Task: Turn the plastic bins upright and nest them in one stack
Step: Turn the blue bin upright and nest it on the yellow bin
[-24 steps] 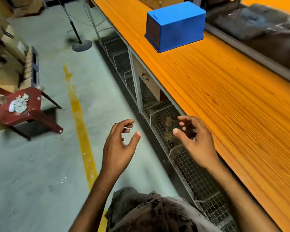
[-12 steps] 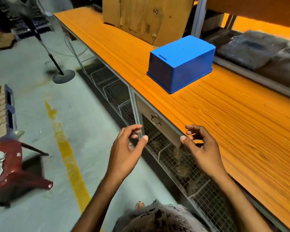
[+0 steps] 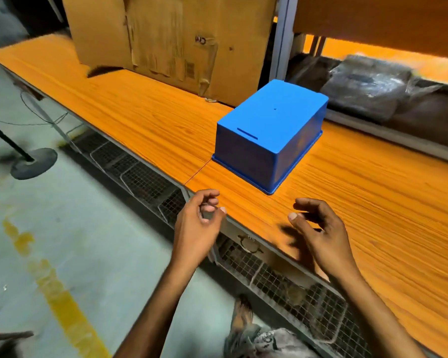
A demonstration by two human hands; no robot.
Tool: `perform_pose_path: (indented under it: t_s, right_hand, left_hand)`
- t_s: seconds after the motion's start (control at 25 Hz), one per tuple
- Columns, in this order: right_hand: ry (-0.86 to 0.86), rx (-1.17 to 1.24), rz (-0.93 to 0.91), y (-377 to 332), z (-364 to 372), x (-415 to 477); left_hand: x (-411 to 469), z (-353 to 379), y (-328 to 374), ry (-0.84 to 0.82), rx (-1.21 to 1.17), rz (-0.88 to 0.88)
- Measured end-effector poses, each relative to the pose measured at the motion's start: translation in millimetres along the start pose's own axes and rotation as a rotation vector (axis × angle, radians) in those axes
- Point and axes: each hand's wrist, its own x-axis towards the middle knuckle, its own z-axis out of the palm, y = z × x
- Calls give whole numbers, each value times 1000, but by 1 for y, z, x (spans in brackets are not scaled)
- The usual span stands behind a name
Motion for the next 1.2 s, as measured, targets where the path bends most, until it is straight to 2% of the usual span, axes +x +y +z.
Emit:
perform_pose_path:
  t_s: [0.08,0.24,0.48,0.6,0.72,0.88,1.04,1.2]
  right_hand:
    - [51,33,58,6,17,30]
    - [135,-40,157,22,50,81]
    - [249,-54,289,20,87,112]
    - [312,-52,327,12,109,109]
    - [356,-86,343,-5,133,108]
    - [456,-147,233,-27,144,110]
    - [551,-265,-37,-71,121,124]
    - [867,-369,-269,-116,99,156]
  left_hand:
    - [39,-1,-6,-24,85,0]
    - [111,-4,-21,-128,97,-18]
    - [213,0,-44,-254,152,23]
    - [249,1,-59,-424,176,12]
    - [265,-2,-63,-549,177,98]
    - [288,-17,-44,-550,66,229]
    - [308,-28,21,-495,-171,383]
    - [316,-22,89,-473,-291,502]
